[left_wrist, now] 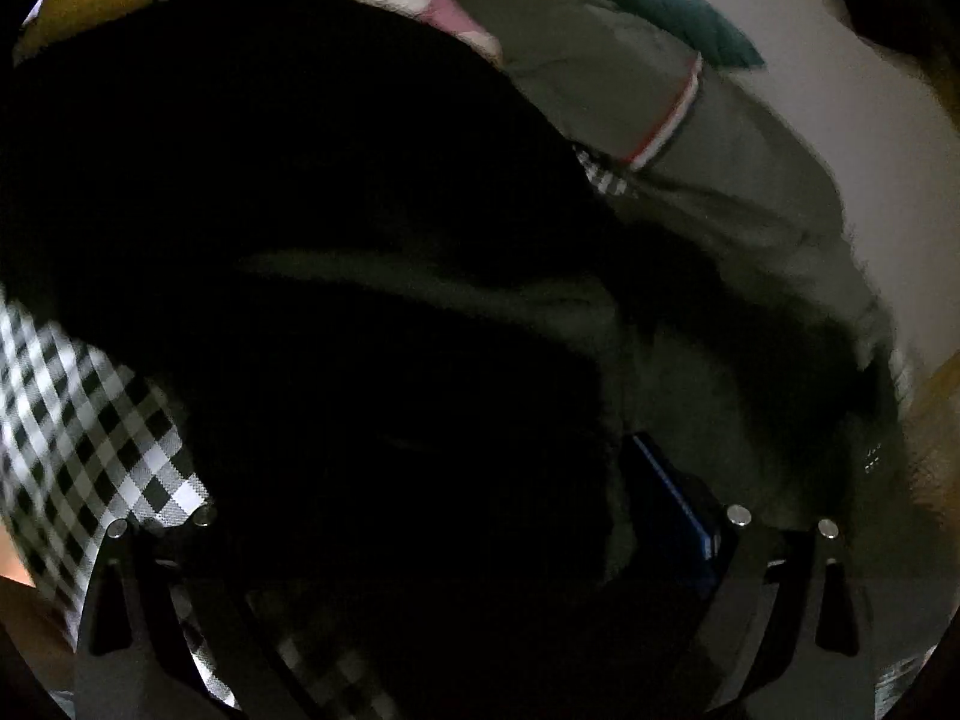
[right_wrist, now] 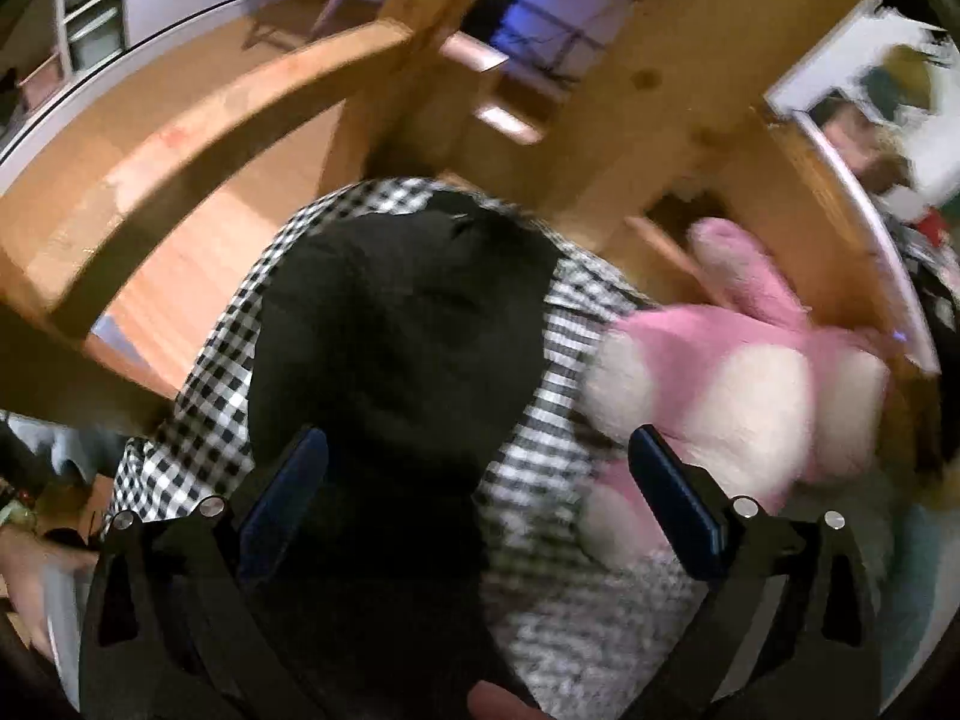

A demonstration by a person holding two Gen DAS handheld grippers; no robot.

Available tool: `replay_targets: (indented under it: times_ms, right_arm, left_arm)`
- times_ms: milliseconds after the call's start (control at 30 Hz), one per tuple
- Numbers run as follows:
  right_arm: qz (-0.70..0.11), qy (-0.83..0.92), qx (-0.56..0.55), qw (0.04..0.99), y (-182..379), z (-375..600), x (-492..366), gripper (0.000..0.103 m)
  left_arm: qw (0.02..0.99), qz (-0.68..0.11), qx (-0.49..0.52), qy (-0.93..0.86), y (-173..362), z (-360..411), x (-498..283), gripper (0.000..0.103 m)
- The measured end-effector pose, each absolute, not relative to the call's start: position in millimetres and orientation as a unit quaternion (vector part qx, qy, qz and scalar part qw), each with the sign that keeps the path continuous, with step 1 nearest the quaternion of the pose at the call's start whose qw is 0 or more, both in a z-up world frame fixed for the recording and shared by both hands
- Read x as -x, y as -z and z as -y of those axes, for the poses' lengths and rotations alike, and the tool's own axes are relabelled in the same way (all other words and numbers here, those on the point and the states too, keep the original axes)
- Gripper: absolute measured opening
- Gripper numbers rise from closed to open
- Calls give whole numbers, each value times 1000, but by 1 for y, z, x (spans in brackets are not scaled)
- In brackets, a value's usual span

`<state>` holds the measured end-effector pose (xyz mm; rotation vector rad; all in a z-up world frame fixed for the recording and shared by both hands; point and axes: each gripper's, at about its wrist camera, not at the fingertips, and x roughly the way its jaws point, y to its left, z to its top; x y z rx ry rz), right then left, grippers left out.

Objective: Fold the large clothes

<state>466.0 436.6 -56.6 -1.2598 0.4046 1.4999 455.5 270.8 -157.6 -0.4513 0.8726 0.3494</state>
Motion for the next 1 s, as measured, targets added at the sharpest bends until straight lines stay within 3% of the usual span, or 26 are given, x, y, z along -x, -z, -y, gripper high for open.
replay_targets:
  times_ms: [33,67,100,167,200,300,467,667,900,1000]
  right_arm:
    - [-175,-632,536,531,66,-443,-461,93]
    - [-188,-635,544,515,76,-448,-458,73]
    - [-226,-639,556,482,92,-456,-453,40]
    - [-257,-629,574,458,108,-460,-446,31]
    - [-241,-627,579,462,110,-457,-442,20]
    - [-250,-628,550,491,99,-452,-448,8]
    - [-297,-661,392,566,34,-412,-493,5]
    - [-306,-678,288,603,-28,-347,-539,5]
    - [-293,-692,229,619,-66,-284,-554,5]
    - [-288,-692,212,627,-73,-262,-562,5]
  left_arm:
    - [869,-420,196,-173,159,-273,-458,97]
    - [871,-422,177,-179,158,-272,-462,97]
    - [872,-421,172,-183,156,-269,-464,97]
    - [872,-419,177,-181,154,-273,-464,97]
    - [872,-418,179,-181,152,-275,-466,97]
    - [873,-412,190,-180,153,-278,-450,97]
    - [877,-356,270,-177,147,-293,-430,97]
    - [860,-200,452,-124,136,-336,-393,97]
    - [927,-99,355,-71,85,-317,-405,97]
    - [934,-50,350,-51,69,-304,-374,97]
